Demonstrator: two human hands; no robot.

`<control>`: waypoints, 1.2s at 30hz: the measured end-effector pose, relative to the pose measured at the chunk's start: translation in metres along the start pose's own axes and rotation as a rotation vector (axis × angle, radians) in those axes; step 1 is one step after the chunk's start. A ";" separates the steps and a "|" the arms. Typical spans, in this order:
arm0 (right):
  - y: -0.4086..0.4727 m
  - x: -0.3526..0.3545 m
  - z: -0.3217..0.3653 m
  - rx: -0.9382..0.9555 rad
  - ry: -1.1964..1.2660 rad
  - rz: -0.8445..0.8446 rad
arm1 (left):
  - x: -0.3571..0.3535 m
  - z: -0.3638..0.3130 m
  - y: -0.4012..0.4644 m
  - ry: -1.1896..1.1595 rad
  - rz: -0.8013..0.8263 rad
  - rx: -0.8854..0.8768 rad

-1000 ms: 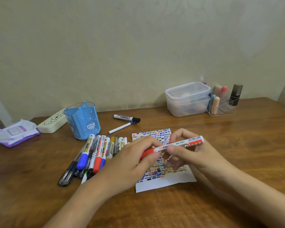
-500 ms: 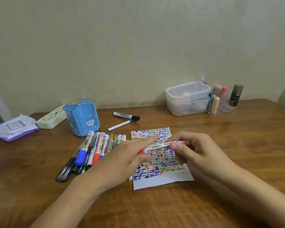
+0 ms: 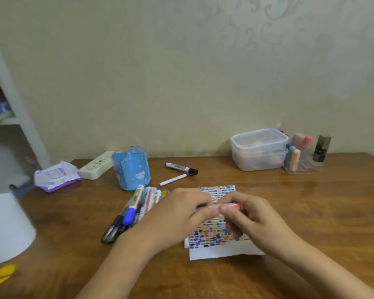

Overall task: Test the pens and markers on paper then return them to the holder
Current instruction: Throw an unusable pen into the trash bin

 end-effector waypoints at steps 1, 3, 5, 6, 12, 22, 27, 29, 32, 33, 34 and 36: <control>0.002 0.001 0.006 0.015 0.007 -0.042 | 0.005 -0.001 0.002 0.014 -0.048 0.002; 0.005 0.001 0.018 0.041 0.065 -0.093 | 0.016 -0.004 -0.002 0.004 -0.098 0.027; 0.006 -0.010 0.036 0.067 0.109 -0.065 | 0.029 -0.005 -0.019 0.000 -0.102 0.058; 0.005 -0.021 0.046 0.082 0.119 -0.028 | 0.037 -0.004 -0.030 0.008 -0.113 0.078; -0.019 -0.114 0.129 0.276 0.114 0.120 | 0.125 0.011 -0.111 0.023 -0.419 0.256; -0.129 -0.290 0.245 0.398 0.361 0.492 | 0.252 0.009 -0.323 -0.008 -0.532 0.654; -0.181 -0.367 0.258 0.505 0.243 0.630 | 0.262 0.032 -0.420 0.120 -0.661 0.823; -0.193 -0.396 0.245 0.530 0.148 0.681 | 0.247 0.060 -0.461 0.180 -0.571 0.909; -0.206 -0.431 0.218 0.554 -0.004 0.741 | 0.214 0.116 -0.525 0.257 -0.435 1.053; -0.209 -0.439 0.209 0.550 -0.038 0.756 | 0.203 0.134 -0.543 0.298 -0.401 1.092; -0.211 -0.446 0.202 0.548 -0.067 0.766 | 0.194 0.150 -0.560 0.341 -0.373 1.127; -0.213 -0.455 0.192 0.549 -0.115 0.773 | 0.179 0.175 -0.585 0.403 -0.340 1.175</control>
Point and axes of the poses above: each hand's wrist, its own y-axis towards the middle knuckle, its own x-axis out of the back of the hand, z = x × y, the point moved 9 cm from there along y, towards the middle knuckle, and after that the axes turned 15 degrees about -z, right-handed, at the moved point
